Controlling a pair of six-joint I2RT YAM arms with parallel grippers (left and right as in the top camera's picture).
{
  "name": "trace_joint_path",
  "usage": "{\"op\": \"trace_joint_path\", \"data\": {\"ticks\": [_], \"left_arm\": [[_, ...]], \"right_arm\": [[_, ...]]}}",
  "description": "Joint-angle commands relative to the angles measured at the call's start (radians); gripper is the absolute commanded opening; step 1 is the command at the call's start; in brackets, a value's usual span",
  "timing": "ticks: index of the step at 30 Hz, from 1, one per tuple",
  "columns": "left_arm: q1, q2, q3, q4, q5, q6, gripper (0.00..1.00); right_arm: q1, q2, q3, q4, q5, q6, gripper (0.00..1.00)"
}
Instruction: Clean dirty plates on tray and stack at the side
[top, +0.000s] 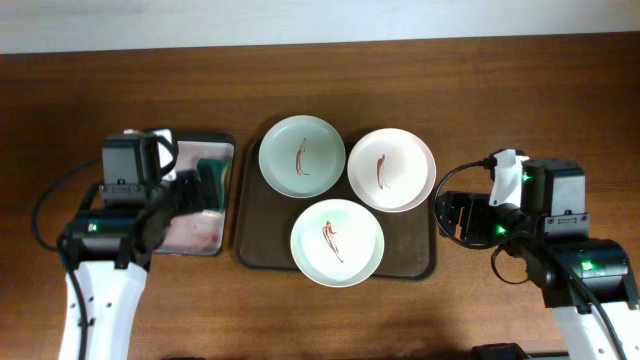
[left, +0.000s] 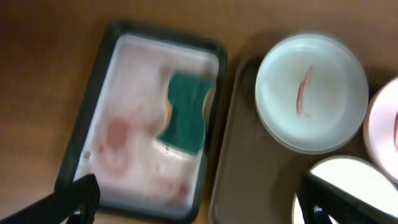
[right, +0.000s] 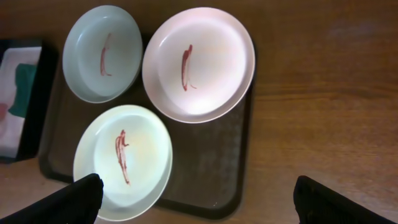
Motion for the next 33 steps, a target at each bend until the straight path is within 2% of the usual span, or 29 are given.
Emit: {"op": "trace_joint_path", "data": {"ticks": [1,7,13,16,23,29,31,32,33], "left_arm": [[0.007,0.069,0.019,0.101,-0.010,0.013,1.00],[0.009,0.245,0.019,0.230,-0.014,0.013,0.99],[0.009,0.438,0.019,0.308,-0.016,0.013,0.85],[0.009,0.519,0.019,0.316,-0.038,0.012,0.73],[0.009,0.615,0.019,0.322,-0.037,0.012,0.72],[0.009,0.675,0.014,0.307,-0.038,0.013,0.62],[0.009,0.692,0.014,0.306,-0.037,0.012,0.57],[0.009,0.700,0.014,0.307,-0.037,0.013,0.51],[0.009,0.707,0.014,0.307,-0.037,0.013,0.39]], "right_arm": [[-0.002,0.002,0.020,0.003,-0.027,0.008,0.99],[-0.002,0.002,0.020,0.003,-0.027,0.008,0.99],[-0.002,0.002,0.019,-0.004,-0.027,0.008,0.99],[-0.002,0.002,0.019,-0.005,-0.027,0.008,0.99],[-0.002,0.002,0.019,-0.009,-0.026,0.008,0.99],[-0.002,0.002,0.019,-0.009,-0.026,0.008,0.98],[-0.002,0.002,0.019,-0.009,-0.026,0.008,0.99],[-0.002,0.002,0.019,-0.009,-0.026,0.008,0.99],[-0.002,0.002,0.019,-0.009,-0.026,0.008,0.99]]}}
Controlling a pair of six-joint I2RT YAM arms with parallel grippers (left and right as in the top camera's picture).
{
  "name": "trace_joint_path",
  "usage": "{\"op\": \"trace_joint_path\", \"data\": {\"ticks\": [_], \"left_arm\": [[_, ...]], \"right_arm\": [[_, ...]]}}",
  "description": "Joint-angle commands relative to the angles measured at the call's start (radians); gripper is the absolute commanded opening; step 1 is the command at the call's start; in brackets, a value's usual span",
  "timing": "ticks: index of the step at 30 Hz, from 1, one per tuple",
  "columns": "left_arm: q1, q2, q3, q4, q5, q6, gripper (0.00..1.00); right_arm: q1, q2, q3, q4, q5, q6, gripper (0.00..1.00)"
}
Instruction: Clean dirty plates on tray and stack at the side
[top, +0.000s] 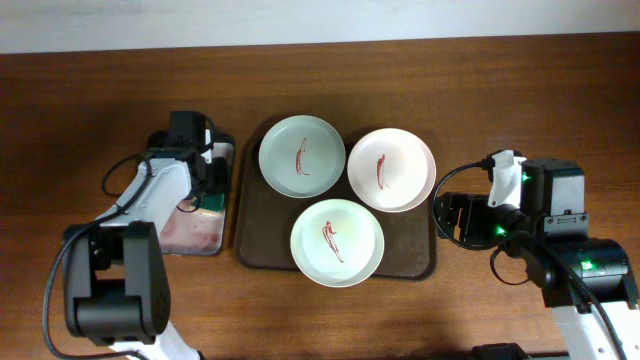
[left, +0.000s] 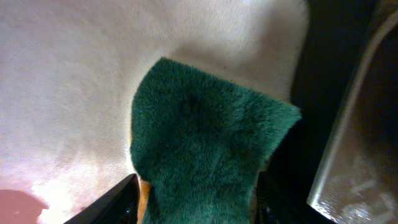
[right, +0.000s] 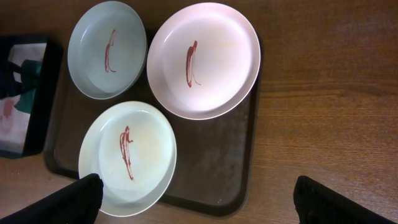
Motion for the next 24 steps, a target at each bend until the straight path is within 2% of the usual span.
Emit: {"op": "trace_joint_path", "data": {"ticks": [1,3,13,16,18,21,23,24], "left_arm": [[0.008,0.035,0.009,-0.001,-0.008,0.011,0.23],[0.008,0.034,0.010,-0.001,-0.008,0.011,0.01],[0.017,-0.076,0.072,-0.122,-0.027,0.010,0.00],[0.017,-0.102,0.072,-0.199,-0.026,-0.002,0.00],[0.017,-0.098,0.068,-0.240,-0.025,-0.020,0.00],[0.015,-0.097,0.054,-0.248,0.004,-0.019,0.00],[0.014,-0.097,0.043,-0.250,0.008,-0.019,0.00],[0.014,-0.096,0.040,-0.250,0.008,-0.019,0.00]], "right_arm": [[-0.002,0.000,0.019,-0.002,-0.008,0.008,0.99],[-0.002,0.000,0.019,-0.002,-0.008,0.008,0.99],[0.001,0.090,0.019,-0.059,-0.023,-0.056,0.99],[0.038,0.157,0.019,-0.060,-0.059,-0.064,0.91],[0.085,0.211,0.019,-0.051,-0.060,-0.064,0.82],[0.141,0.310,0.019,-0.028,-0.060,-0.051,0.77],[0.166,0.385,0.019,-0.010,-0.060,-0.039,0.66],[0.172,0.418,0.019,0.001,-0.061,-0.030,0.64]]}}
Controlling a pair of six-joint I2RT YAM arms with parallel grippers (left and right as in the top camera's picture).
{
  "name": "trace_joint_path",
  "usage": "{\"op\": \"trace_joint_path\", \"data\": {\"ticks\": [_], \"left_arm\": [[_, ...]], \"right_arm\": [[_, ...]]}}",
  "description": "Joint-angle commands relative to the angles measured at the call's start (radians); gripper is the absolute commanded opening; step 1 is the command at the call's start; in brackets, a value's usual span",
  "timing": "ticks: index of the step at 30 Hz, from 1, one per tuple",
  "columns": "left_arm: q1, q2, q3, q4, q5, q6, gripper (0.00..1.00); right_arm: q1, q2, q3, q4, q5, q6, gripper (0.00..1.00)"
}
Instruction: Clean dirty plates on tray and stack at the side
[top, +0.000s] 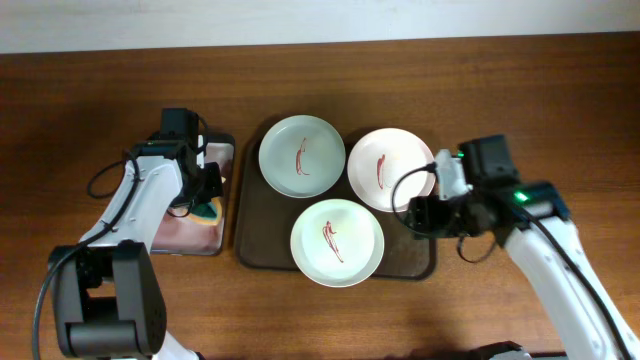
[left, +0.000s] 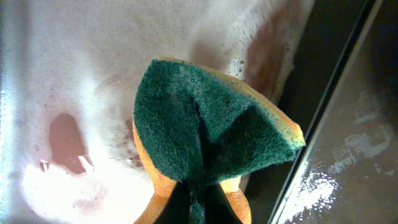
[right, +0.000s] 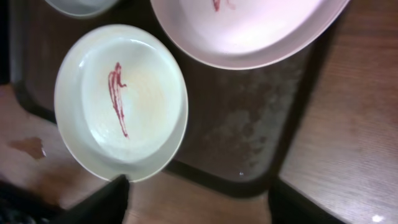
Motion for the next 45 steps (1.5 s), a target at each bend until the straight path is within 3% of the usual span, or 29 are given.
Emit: {"op": "trace_joint_path", "data": {"ticks": [1,6,12,19,24,30,45], "left_arm": [[0.002,-0.016,-0.021,-0.002,0.019,-0.013,0.00],[0.002,-0.015,-0.050,-0.002,0.019,-0.013,0.00],[0.002,-0.015,-0.055,-0.001,0.023,-0.013,0.00],[0.002,-0.015,-0.055,-0.001,0.042,-0.013,0.00],[0.002,-0.019,-0.045,-0.001,0.056,-0.013,0.00],[0.002,-0.090,-0.011,-0.001,0.057,-0.013,0.00],[0.002,-0.127,-0.011,0.025,0.047,-0.013,0.00]], "right_arm": [[0.037,0.133,0.016,0.034,-0.014,0.035,0.63],[0.043,0.293,0.016,0.085,-0.082,0.037,0.53],[0.074,0.455,0.016,0.137,-0.167,0.037,0.49],[0.094,0.542,0.016,0.186,-0.137,0.117,0.19],[0.094,0.542,0.016,0.200,-0.140,0.117,0.09],[0.094,0.542,0.016,0.212,-0.144,0.132,0.04],[0.094,0.542,0.016,0.216,-0.144,0.132,0.04]]}}
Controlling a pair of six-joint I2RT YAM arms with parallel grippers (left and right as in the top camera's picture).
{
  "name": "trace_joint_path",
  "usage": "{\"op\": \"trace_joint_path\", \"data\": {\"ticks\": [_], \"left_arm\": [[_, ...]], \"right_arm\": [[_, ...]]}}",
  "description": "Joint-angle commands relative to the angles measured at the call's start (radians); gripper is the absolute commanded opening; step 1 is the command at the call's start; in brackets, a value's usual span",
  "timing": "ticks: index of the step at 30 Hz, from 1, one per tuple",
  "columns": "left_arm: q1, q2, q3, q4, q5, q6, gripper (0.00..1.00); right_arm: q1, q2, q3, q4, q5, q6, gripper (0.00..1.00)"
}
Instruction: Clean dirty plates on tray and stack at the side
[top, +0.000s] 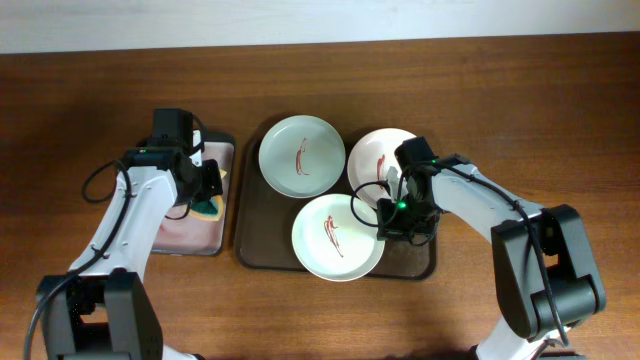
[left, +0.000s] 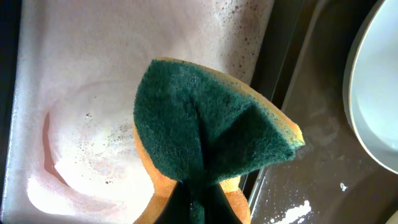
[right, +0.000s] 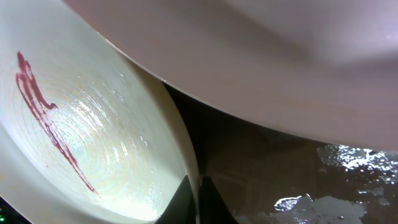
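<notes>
Three plates with red smears lie on the brown tray (top: 260, 250): a pale green one (top: 301, 157) at the back left, a pink one (top: 380, 150) at the back right, a pale green one (top: 335, 237) in front. My right gripper (top: 386, 226) is shut on the front plate's right rim; in the right wrist view the gripper (right: 198, 200) pinches that plate (right: 93, 124) under the pink plate (right: 280, 62). My left gripper (top: 205, 193) is shut on the green and yellow sponge (left: 205, 143), folded, above the soapy tray's right edge.
The black soapy tray (top: 185, 238) with pinkish foamy water (left: 93, 124) sits left of the brown tray. Wet spots lie on the brown tray's floor (right: 298, 186). Bare wooden table (top: 550, 120) surrounds both trays.
My right gripper has gone from open over the brown tray's right side to shut on the front green plate's rim. My left gripper still holds the sponge, now nearer the soapy tray's right edge.
Both grippers were open, the left above the soapy tray where the sponge lay, the right back at the table's right. Then the left's fingers stood around the sponge. Then it was shut on it and the right arm was over the tray. Now the right grips the front plate.
</notes>
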Motion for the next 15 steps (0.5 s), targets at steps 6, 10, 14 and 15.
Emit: {"op": "trace_joint_path", "data": {"ticks": [6,10,14,15], "left_arm": [[0.002,-0.005,-0.019,0.036,-0.097,-0.052,0.00],[0.002,0.027,-0.064,0.059,-0.092,-0.113,0.00],[0.002,0.063,-0.083,0.069,-0.045,-0.123,0.00],[0.000,0.072,-0.084,0.072,-0.026,-0.123,0.00]], "right_arm": [[0.005,0.008,0.015,0.002,0.002,0.008,0.04],[0.005,0.008,0.015,0.000,0.002,0.008,0.04],[0.005,0.008,0.015,0.000,0.002,0.008,0.04],[0.005,0.008,0.015,0.000,0.002,0.008,0.04]]}}
